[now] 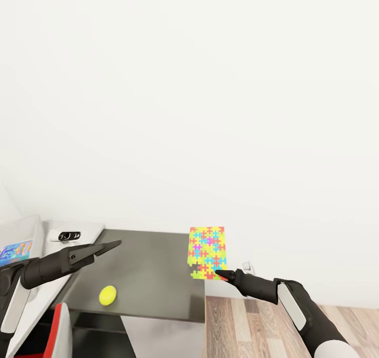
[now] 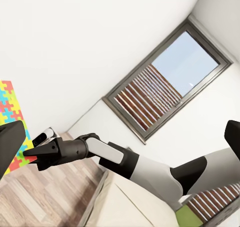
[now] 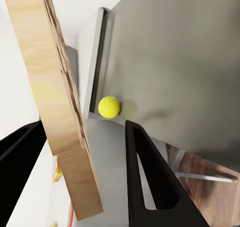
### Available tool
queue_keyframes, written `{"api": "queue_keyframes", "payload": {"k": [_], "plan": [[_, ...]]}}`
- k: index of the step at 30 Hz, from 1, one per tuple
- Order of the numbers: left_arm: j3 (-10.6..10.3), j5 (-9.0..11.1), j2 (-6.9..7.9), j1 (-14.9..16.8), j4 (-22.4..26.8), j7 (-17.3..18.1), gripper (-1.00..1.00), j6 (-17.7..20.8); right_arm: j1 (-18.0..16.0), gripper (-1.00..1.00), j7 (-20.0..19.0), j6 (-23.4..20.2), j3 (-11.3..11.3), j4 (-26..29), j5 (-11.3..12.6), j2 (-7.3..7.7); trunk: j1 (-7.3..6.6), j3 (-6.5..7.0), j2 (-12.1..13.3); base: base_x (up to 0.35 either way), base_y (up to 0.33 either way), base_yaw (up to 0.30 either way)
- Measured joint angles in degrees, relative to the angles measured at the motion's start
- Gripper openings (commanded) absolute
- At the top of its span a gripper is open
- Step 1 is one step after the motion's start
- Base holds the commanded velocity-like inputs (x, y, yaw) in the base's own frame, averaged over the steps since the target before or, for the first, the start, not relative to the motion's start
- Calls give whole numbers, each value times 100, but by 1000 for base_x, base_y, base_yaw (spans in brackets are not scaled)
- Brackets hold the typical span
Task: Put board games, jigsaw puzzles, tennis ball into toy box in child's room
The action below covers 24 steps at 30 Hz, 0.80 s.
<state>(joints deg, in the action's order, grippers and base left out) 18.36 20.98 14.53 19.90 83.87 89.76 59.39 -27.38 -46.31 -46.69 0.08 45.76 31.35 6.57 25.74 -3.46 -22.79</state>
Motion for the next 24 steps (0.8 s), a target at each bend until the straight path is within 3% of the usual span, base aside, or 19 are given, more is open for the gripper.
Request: {"api": "queue_keyframes", "payload": {"k": [24], "plan": [[1,-1,11,-1,1,0,100,-2,0,-100,13,-3,0,1,-43,-3,0,220,0,0,0,69]]}}
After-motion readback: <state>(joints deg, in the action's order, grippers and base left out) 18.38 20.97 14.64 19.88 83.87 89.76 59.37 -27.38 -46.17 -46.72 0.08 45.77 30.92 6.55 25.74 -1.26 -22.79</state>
